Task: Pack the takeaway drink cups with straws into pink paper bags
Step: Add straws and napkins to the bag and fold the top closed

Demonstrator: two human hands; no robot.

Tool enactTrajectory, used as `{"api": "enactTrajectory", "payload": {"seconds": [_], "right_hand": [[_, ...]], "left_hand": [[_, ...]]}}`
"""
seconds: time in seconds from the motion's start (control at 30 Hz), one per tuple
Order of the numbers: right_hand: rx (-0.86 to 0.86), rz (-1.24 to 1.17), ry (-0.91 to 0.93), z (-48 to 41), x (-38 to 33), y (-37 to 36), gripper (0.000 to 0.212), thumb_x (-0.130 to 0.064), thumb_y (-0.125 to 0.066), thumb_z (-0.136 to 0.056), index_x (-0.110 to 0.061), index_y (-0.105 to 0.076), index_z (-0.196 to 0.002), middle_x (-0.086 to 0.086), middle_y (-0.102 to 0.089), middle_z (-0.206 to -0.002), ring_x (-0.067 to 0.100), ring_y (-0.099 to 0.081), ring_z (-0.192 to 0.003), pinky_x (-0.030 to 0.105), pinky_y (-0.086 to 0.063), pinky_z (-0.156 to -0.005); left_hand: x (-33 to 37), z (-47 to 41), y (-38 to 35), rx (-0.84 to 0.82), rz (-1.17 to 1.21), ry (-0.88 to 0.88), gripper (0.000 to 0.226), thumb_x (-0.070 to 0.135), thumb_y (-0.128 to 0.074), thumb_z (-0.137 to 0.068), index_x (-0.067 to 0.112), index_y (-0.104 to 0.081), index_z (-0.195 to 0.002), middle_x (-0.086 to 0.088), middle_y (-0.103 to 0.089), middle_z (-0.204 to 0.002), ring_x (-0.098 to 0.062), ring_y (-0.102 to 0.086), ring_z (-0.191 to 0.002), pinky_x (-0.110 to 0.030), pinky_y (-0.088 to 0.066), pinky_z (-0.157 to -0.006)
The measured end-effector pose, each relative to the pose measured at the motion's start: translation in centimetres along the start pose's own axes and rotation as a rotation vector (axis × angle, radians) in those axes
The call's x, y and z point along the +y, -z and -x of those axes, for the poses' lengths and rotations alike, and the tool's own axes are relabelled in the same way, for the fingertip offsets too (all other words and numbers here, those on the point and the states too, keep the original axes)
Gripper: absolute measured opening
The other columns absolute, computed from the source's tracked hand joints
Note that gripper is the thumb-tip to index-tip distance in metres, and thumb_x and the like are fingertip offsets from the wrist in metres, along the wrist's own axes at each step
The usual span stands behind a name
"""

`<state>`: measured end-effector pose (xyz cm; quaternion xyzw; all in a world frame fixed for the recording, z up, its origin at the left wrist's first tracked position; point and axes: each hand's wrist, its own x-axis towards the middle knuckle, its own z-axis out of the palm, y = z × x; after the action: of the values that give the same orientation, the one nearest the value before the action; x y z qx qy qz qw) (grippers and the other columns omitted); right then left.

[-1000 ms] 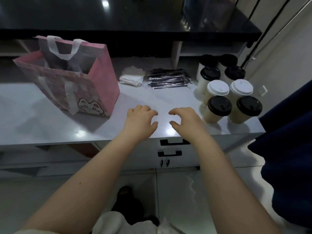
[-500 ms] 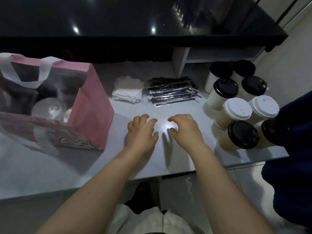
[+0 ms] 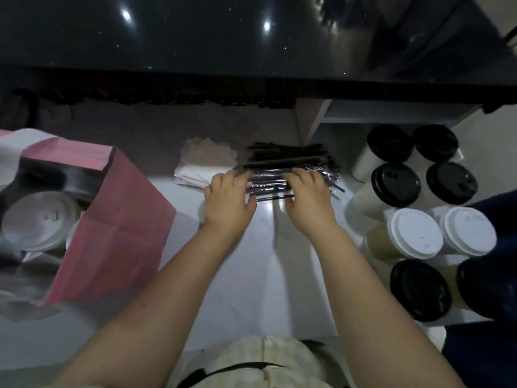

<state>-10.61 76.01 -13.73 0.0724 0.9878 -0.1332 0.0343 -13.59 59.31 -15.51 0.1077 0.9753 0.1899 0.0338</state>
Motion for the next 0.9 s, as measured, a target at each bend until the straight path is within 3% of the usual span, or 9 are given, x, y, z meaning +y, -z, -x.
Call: {"api": "enactTrajectory", "payload": {"seconds": [0.27,0.43,0.57,0.67,0.9], "right_hand": [[-0.217,0.107,-0.011,-6.0,0.3,0.1,0.072,-0.023,-0.067,-0.086,-0.026,-0.03,-0.148,0.004,-0.025,-0.155,0.042,-0.006,-0.143,0.057,-0.008,-0.114],[-0.105,0.069,-0.008,-7.3,0.7,-0.6,0.053,-0.032,-0.073,-0.081,-0.028,-0.055,-0.132,0.008,-0.04,-0.144,0.04,-0.015,-0.139,0.051,-0.015,-0.112],[-0.019,-0.009,0.006,-8.1,1.0,-0.8,0.034,-0.033,-0.078,-0.075,-0.028,-0.071,-0.108,0.006,-0.055,-0.127,0.036,-0.028,-0.128,0.043,-0.021,-0.1],[-0.001,-0.043,-0.007,-8.2,0.9,-0.9,0.023,-0.031,-0.078,-0.075,-0.027,-0.074,-0.098,0.004,-0.059,-0.119,0.034,-0.031,-0.122,0.039,-0.02,-0.089],[0.075,-0.063,0.007,-7.7,0.6,0.3,0.015,-0.029,-0.071,-0.084,-0.022,-0.073,-0.097,0.006,-0.061,-0.108,0.034,-0.04,-0.11,0.037,-0.02,-0.084]], "left_hand": [[-0.4,-4.4,0.7,0.056,-0.014,0.012,0.043,0.034,-0.059,-0.086,0.023,-0.056,-0.127,-0.002,-0.056,-0.127,-0.031,-0.04,-0.117,-0.043,-0.034,-0.095],[-0.2,-4.7,0.6,0.079,0.001,0.005,0.039,0.032,-0.062,-0.084,0.023,-0.061,-0.122,-0.001,-0.059,-0.12,-0.031,-0.042,-0.116,-0.042,-0.035,-0.094],[-0.5,-4.7,1.0,0.097,0.014,0.0,0.041,0.03,-0.064,-0.084,0.021,-0.061,-0.124,-0.003,-0.06,-0.12,-0.032,-0.043,-0.116,-0.043,-0.035,-0.094],[-0.8,-4.9,1.4,0.091,0.01,0.018,0.042,0.03,-0.063,-0.085,0.02,-0.06,-0.126,-0.004,-0.059,-0.12,-0.033,-0.042,-0.117,-0.043,-0.034,-0.095],[-0.4,-3.9,2.8,0.149,0.053,0.019,0.043,0.026,-0.063,-0.085,0.019,-0.06,-0.128,-0.003,-0.058,-0.125,-0.031,-0.039,-0.123,-0.043,-0.032,-0.1]]}}
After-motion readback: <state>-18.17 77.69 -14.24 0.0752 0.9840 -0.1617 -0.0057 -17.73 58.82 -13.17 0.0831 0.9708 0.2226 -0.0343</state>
